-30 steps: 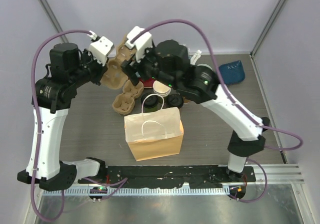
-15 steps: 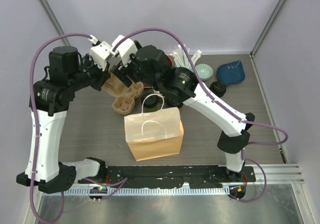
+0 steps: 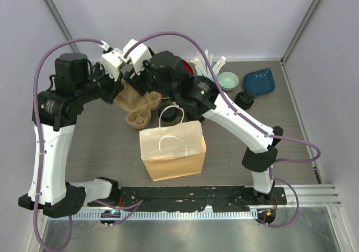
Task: Pack the takeout coffee
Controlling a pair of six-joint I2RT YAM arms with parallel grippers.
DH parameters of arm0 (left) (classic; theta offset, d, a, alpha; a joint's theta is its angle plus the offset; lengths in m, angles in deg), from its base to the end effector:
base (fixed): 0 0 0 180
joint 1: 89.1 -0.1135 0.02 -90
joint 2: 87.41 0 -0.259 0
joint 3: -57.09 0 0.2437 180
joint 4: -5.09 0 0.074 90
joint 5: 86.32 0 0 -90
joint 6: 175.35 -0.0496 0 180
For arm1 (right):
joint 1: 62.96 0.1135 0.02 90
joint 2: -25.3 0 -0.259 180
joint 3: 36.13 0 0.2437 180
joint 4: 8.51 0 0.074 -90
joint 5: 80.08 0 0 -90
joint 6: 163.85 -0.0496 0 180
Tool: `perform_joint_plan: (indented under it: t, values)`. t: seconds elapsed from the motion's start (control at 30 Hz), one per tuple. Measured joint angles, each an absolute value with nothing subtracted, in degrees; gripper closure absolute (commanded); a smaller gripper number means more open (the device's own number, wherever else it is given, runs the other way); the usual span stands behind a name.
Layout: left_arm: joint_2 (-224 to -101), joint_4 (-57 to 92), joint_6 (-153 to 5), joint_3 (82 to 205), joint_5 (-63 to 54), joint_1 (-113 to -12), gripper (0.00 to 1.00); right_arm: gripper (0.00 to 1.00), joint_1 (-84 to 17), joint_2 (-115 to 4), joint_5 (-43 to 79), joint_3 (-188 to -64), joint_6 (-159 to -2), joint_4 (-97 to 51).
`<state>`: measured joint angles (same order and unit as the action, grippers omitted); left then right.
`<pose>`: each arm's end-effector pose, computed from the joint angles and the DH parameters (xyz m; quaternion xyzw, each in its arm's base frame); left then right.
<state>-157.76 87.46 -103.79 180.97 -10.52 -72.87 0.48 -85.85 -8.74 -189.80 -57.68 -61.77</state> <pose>0.1739 -0.0633 0.4945 0.3146 0.7968 -0.0967 0.5068 0.1984 0.3614 0.4972 -0.4071 0.6500 0.1379 0.6267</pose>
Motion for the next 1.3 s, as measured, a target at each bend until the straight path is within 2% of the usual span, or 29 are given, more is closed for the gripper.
perform_joint_plan:
  t: [0.23,0.57,0.8,1.03,1.1,1.13,1.17,1.3]
  values:
    - [-157.8,87.6,-103.8,181.0,-10.1,-72.9,1.0,0.33,-1.1,-85.6,-3.2,-188.6,-58.5,-61.0]
    - [-157.0,86.7,-103.8,181.0,-10.5,-72.7,1.0,0.32,-4.0,-80.1,4.3,-173.7,-59.0,-55.7]
    - [-156.6,86.3,-103.8,181.0,-11.5,-72.6,1.0,0.42,-4.0,-80.0,4.4,-168.8,-59.1,-52.6]
    - [-156.5,85.8,-103.8,181.0,-12.2,-72.6,1.0,0.44,-4.0,-79.9,3.6,-168.8,-59.2,-52.2]
    - [-156.5,85.8,-103.8,181.0,-12.3,-72.6,1.0,0.38,-4.0,-79.9,3.4,-169.1,-59.2,-52.2]
    - [-156.5,85.8,-103.8,181.0,-12.4,-72.6,1.0,0.29,-4.0,-79.9,3.4,-169.1,-59.2,-52.2]
    - [-156.5,85.7,-103.8,181.0,-12.4,-72.6,1.0,0.27,-4.0,-79.9,3.2,-169.4,-59.3,-52.3]
    - [-156.5,85.6,-103.8,181.0,-12.5,-72.6,1.0,0.26,-4.0,-80.1,3.0,-171.2,-59.6,-52.4]
